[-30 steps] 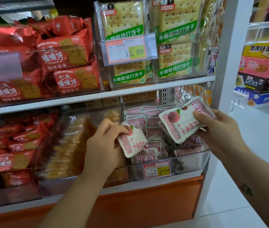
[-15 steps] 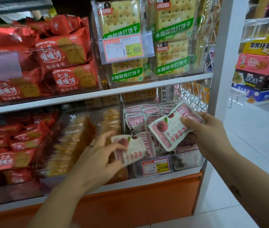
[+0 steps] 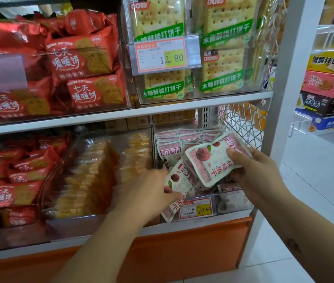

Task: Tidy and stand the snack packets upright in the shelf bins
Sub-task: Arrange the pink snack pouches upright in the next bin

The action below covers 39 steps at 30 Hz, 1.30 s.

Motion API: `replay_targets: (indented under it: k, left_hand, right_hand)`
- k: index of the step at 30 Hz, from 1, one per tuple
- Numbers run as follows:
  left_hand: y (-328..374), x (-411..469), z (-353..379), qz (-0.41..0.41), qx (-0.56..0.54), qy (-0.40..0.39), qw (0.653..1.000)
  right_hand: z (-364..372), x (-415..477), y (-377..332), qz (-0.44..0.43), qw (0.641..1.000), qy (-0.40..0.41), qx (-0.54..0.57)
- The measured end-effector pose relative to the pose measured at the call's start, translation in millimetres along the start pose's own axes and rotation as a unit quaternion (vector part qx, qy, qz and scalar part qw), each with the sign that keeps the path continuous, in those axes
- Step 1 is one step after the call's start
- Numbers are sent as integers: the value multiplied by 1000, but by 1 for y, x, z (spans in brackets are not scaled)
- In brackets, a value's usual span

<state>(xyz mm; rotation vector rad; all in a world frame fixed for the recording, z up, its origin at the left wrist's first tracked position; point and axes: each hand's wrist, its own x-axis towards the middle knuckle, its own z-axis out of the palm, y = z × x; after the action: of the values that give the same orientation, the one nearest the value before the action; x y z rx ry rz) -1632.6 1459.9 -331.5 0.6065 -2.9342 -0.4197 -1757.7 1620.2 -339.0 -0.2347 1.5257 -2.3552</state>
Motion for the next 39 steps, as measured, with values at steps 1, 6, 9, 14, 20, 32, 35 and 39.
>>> replay_targets:
  k: [1,6,9,14,20,32,35,39]
  left_hand:
    - [1,0,2,-6,-36,-3,999]
    - [4,6,2,-60,-294,95,949]
    - [18,7,4,-96,-533,80,837]
    - [42,12,21,-71,-785,-10,615]
    - [47,21,28,-45,-772,51,633]
    - [24,28,22,-90,-703,62,703]
    - [22,25,20,-66,-654,64,751]
    - [22,24,18,-15,-599,74,797]
  right_hand:
    - [0,1,0,5,1000,3,19]
    - [4,0,-3,67,983,50,162]
    - [10,-7,-3,104,966,68,227]
    - [15,-18,7,101,979,62,167]
    - [13,-25,4,79,996,9,45]
    - [1,-11,-15,-2,986,-86,-142]
    - [-7,-2,-21,-44,974,-100,-196]
    - [-10,1,-15,-54,960,-133,-241]
